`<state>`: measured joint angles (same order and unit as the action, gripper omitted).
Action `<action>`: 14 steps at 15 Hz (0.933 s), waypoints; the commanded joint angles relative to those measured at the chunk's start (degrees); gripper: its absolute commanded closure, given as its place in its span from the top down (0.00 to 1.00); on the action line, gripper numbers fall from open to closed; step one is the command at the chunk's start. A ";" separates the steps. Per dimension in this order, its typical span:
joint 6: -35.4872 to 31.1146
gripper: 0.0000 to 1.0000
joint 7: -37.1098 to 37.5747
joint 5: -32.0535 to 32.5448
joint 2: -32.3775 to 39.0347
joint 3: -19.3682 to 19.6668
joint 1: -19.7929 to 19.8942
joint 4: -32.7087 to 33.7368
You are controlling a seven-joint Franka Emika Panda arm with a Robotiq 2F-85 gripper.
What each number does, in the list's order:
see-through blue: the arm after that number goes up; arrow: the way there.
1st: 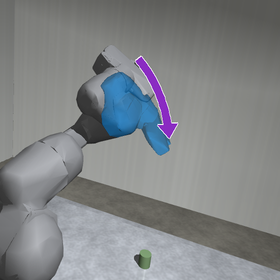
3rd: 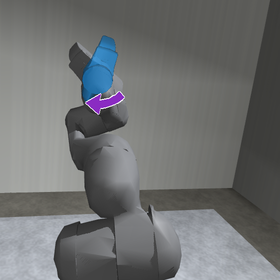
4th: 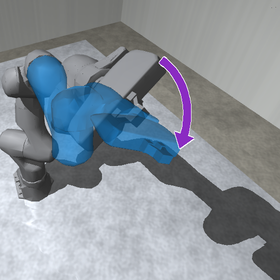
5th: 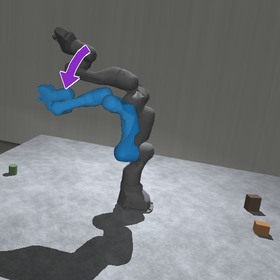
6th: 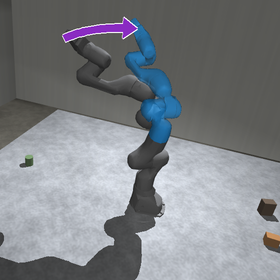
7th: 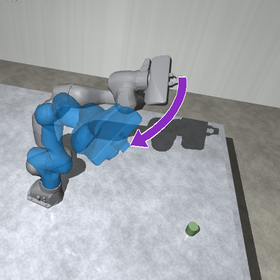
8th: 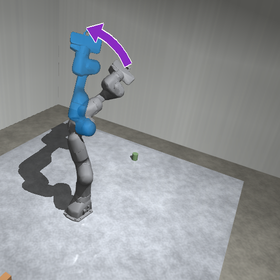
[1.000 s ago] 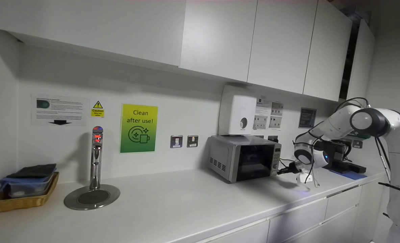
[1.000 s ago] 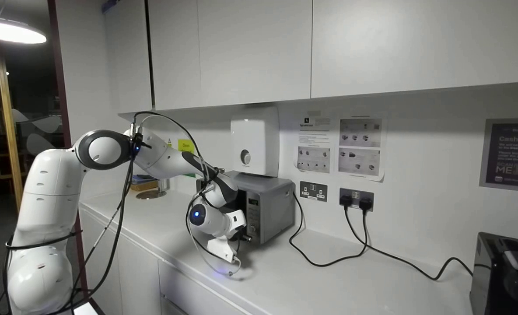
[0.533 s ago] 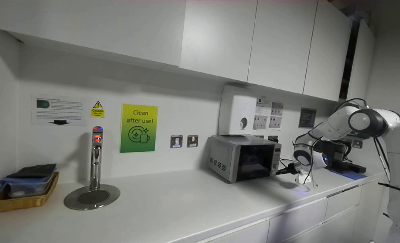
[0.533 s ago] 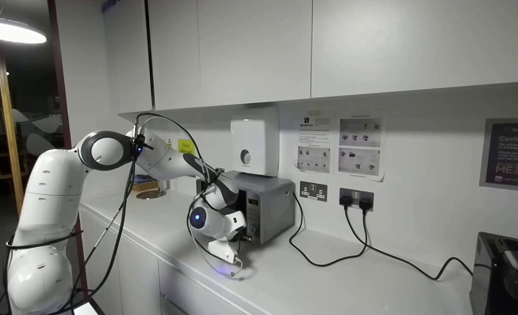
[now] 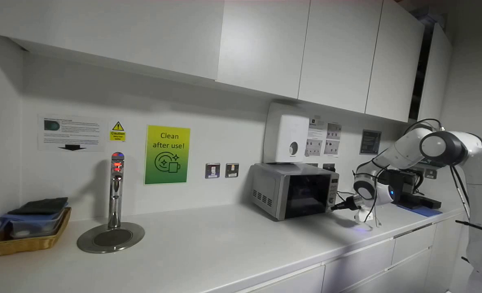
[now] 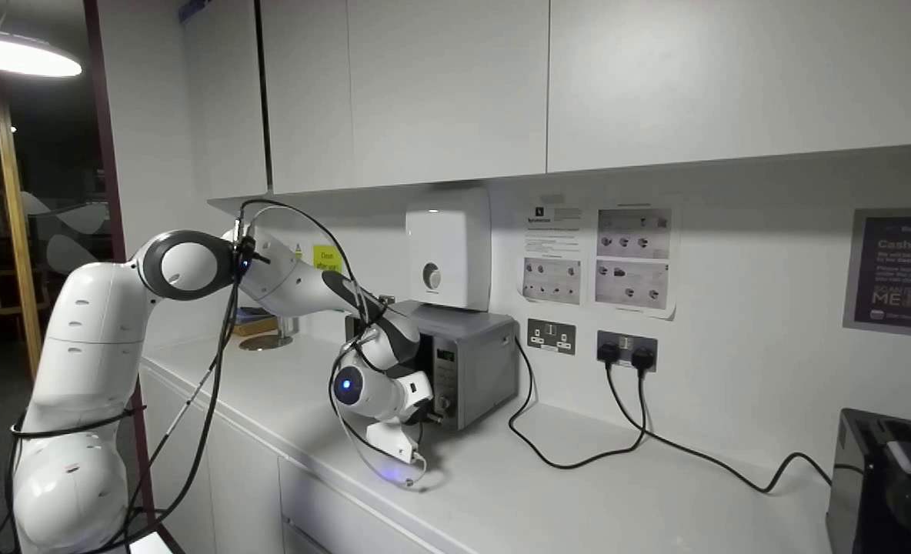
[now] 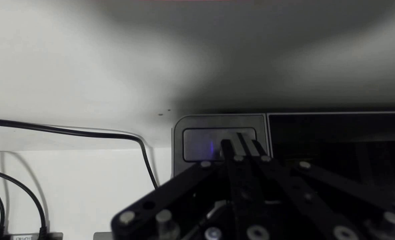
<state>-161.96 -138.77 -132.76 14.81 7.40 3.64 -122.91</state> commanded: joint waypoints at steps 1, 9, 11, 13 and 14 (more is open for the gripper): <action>1.02 0.00 -3.37 -3.15 1.18 0.98 -0.21 1.90; 0.75 0.00 -4.76 -5.49 2.57 1.29 -0.31 3.66; 0.76 0.00 -4.82 -6.00 2.73 1.31 -0.32 4.00; 0.72 0.00 -4.80 -6.23 2.97 1.33 -0.32 4.18; 0.66 0.00 -5.06 -6.45 3.19 1.42 -0.39 4.37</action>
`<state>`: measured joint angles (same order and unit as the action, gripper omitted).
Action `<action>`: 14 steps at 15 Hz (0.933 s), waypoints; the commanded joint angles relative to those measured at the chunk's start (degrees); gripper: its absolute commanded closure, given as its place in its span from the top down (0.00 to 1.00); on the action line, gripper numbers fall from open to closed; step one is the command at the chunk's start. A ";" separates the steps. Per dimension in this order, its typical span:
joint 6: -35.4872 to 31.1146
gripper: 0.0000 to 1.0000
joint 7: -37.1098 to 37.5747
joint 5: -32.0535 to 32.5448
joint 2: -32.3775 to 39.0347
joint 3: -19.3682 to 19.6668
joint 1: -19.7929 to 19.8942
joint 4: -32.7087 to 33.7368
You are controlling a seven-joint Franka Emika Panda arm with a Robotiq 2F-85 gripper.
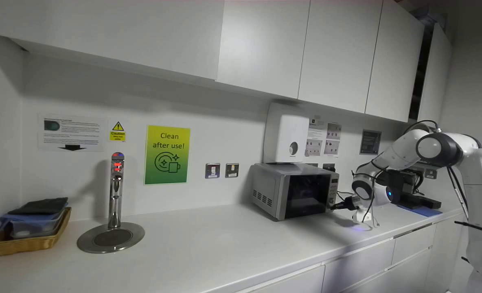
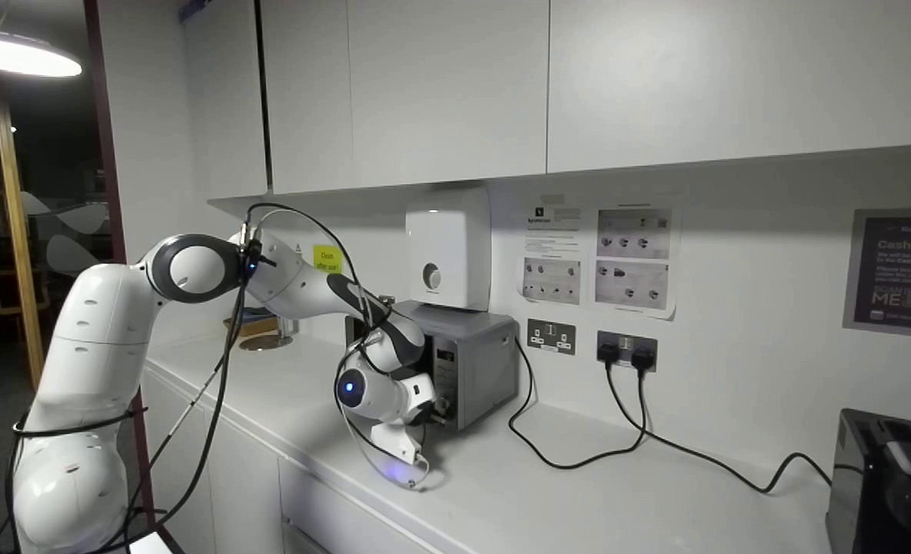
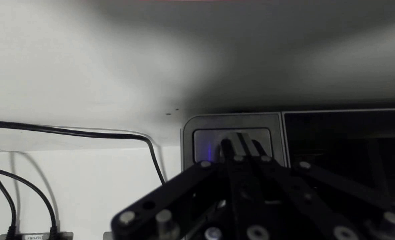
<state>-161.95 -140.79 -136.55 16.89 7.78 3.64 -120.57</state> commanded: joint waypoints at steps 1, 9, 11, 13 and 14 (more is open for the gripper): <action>0.72 0.00 -3.26 -2.87 1.26 1.13 -0.42 2.13; 1.45 0.00 -4.75 -3.89 1.67 1.02 -0.33 2.70; 1.45 0.00 -4.55 -3.74 1.78 0.94 -0.31 2.83; 1.40 0.00 -4.46 -3.71 2.02 0.90 -0.34 3.08; 1.51 0.00 -4.48 -3.72 2.13 0.89 -0.34 3.18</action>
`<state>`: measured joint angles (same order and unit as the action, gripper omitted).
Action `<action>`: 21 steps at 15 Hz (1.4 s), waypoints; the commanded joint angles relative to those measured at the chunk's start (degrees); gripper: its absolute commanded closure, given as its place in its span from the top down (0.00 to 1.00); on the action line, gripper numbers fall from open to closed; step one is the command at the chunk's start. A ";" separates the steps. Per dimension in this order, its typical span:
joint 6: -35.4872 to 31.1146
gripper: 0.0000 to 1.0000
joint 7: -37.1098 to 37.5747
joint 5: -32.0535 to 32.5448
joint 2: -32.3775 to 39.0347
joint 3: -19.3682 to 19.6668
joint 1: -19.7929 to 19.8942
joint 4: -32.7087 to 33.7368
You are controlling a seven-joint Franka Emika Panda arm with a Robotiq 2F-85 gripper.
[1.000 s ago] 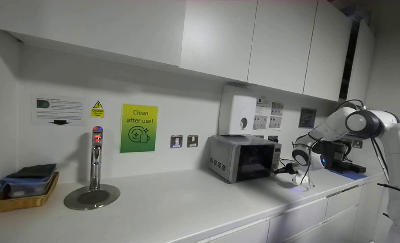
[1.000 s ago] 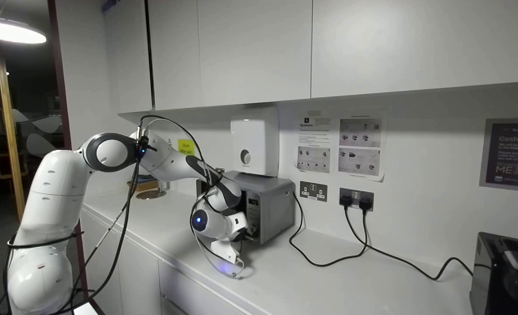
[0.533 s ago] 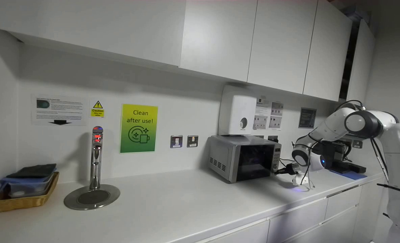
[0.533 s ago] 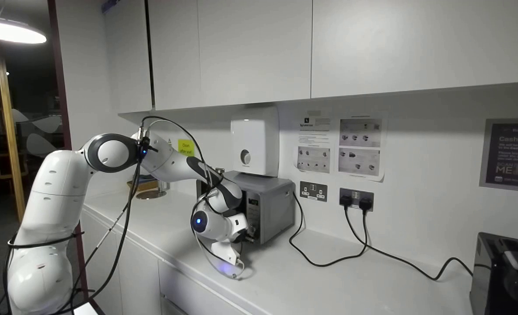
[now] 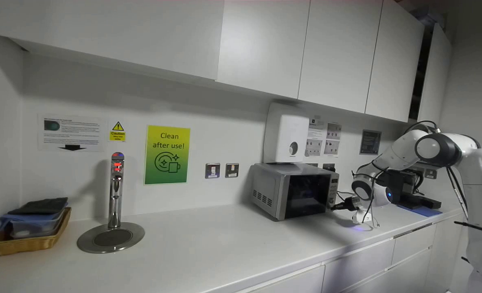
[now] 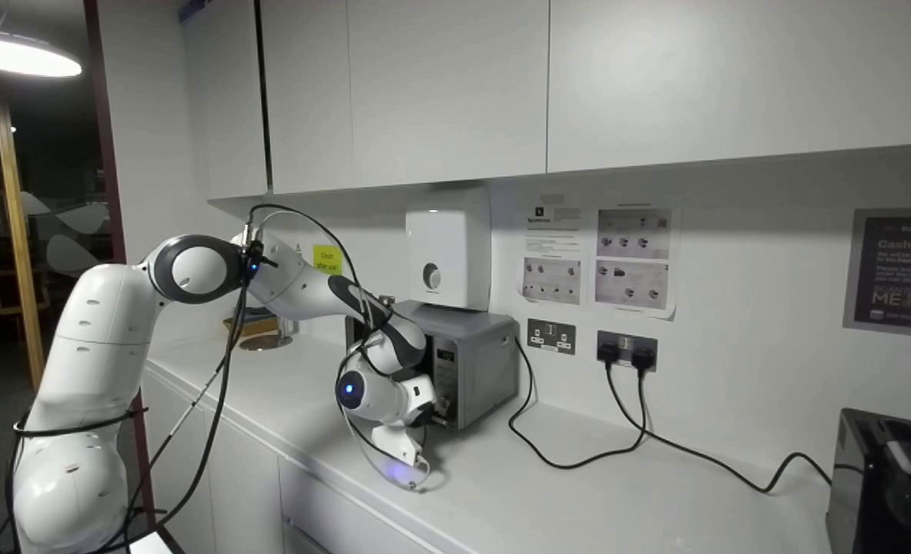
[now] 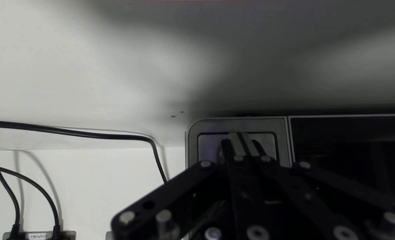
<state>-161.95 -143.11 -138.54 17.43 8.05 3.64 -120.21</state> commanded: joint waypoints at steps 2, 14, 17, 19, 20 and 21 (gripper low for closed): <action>1.52 0.00 -1.97 -1.63 1.74 0.53 -0.36 2.99; 1.57 0.00 -0.85 -1.58 2.39 0.00 -0.73 4.54; 1.26 0.00 -0.62 -1.43 2.77 -0.07 -0.96 5.17; 1.01 0.00 -0.58 -1.22 3.03 -0.07 -1.11 5.61; 1.24 0.00 -0.52 -0.96 3.03 -0.09 -1.05 5.65; 1.49 0.00 -0.42 -0.54 3.02 -0.13 -0.96 5.68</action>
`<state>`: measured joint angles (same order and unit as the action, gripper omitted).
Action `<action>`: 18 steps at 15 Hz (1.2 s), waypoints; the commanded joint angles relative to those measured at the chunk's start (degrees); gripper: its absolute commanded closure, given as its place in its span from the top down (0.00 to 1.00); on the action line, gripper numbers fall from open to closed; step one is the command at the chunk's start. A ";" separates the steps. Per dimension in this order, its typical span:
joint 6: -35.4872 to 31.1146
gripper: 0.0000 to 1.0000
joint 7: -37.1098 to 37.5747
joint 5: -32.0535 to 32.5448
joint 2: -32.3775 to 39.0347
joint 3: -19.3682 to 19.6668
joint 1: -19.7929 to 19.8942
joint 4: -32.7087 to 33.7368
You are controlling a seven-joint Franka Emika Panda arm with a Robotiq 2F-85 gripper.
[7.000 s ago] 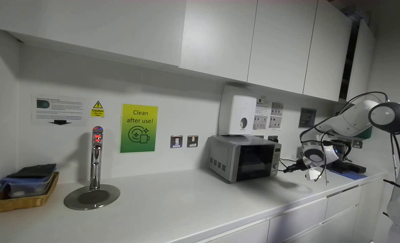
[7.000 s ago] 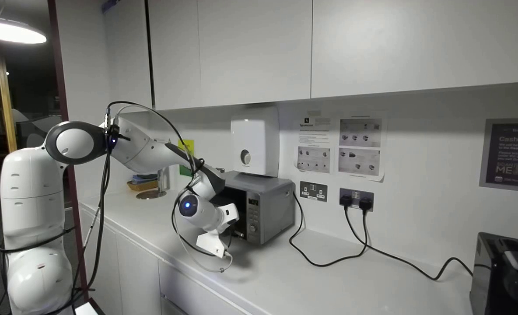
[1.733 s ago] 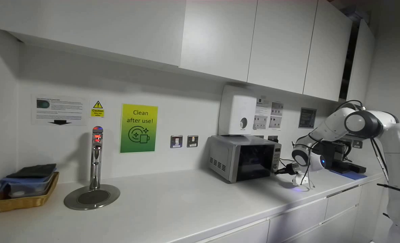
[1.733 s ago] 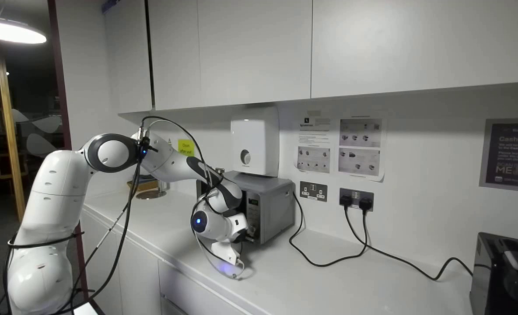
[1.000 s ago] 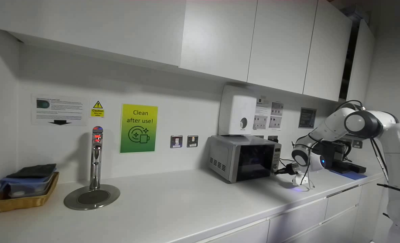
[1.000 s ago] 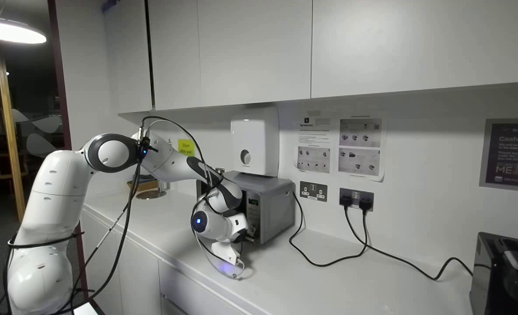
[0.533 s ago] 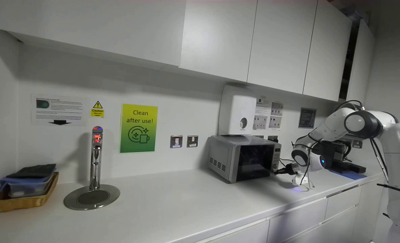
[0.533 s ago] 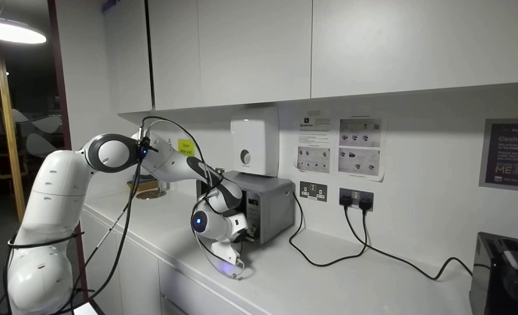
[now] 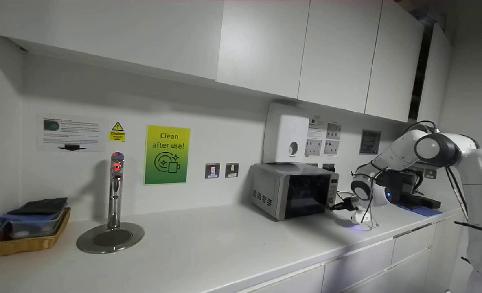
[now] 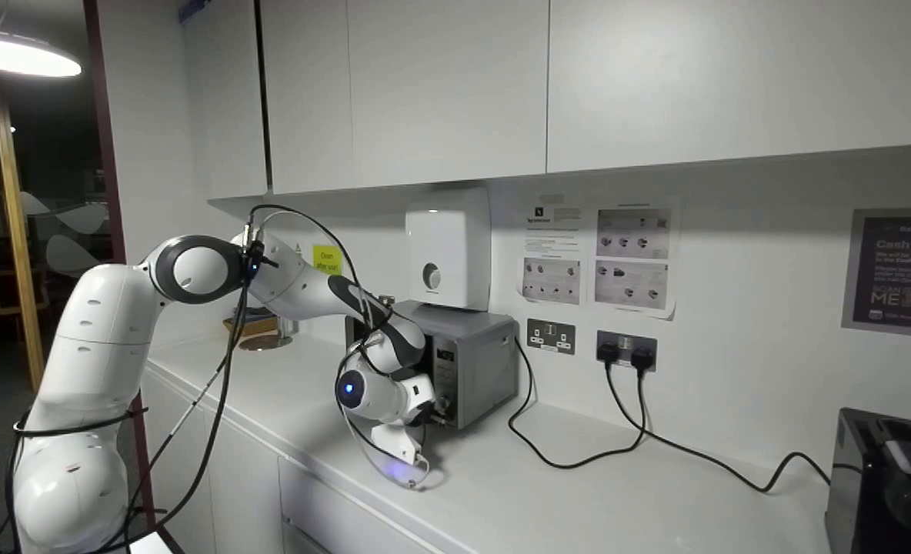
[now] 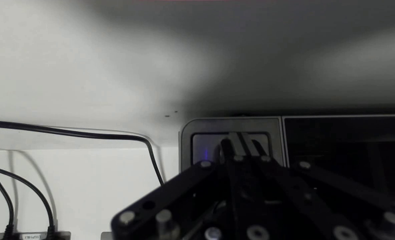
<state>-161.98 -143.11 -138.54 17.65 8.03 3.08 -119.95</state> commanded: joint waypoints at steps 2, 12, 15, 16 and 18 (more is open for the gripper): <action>1.56 0.00 -0.41 -0.49 2.95 -0.07 -0.36 5.83; 1.17 0.00 0.27 0.48 5.23 -0.22 -0.42 9.27; 0.60 0.00 0.54 0.65 5.63 -0.25 -0.42 10.00; 0.61 0.00 0.31 0.74 5.48 -0.22 -0.42 9.77; 0.71 0.00 0.48 1.44 4.72 -0.32 -0.25 8.91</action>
<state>-162.64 -143.11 -137.96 19.78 7.94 2.86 -117.17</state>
